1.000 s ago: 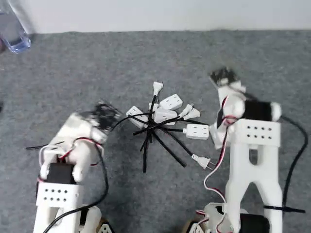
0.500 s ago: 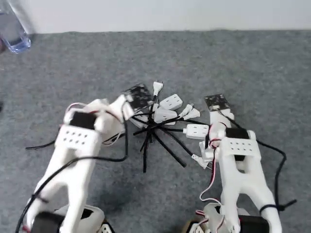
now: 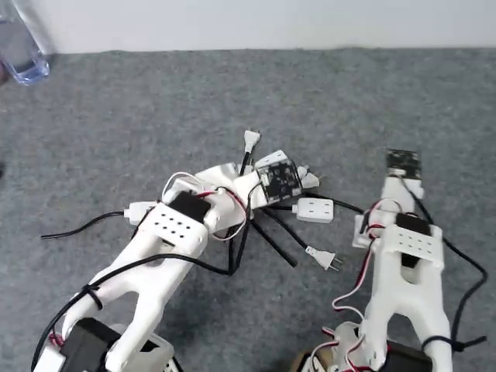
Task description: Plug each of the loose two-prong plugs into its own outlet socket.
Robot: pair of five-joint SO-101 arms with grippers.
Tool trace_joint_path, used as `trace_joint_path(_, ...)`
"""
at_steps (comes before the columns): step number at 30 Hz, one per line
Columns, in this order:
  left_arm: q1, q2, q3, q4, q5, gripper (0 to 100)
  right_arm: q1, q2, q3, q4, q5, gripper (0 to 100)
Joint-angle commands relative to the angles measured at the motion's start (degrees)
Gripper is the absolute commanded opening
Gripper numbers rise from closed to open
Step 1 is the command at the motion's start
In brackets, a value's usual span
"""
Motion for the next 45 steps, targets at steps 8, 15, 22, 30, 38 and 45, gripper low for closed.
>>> trace_joint_path(8, 1.2, 18.5, -6.0, -8.4, 4.0, 15, 1.3, -1.1, -3.3, -0.7, -1.8, 47.9)
trace_joint_path(15, 1.4, 20.7, -21.2, 12.0, 5.9, 15, -2.2, -1.7, -3.8, -0.6, -0.7, 47.8)
trace_joint_path(22, 1.1, 2.9, -14.4, 16.6, 6.8, 15, -15.0, -1.2, -12.8, 8.3, 20.4, 47.8)
trace_joint_path(30, -12.0, -24.8, 5.8, 16.4, 6.9, 15, -14.8, 2.1, -24.3, 9.9, 34.9, 47.9)
trace_joint_path(38, -39.3, -56.6, 29.5, 16.6, 17.0, 15, -19.1, 26.4, -48.9, 17.9, 2.9, 47.9)
trace_joint_path(45, -52.4, -83.6, 50.1, 17.1, 17.3, 15, -26.2, 39.0, -66.1, 31.3, -13.5, 47.8)
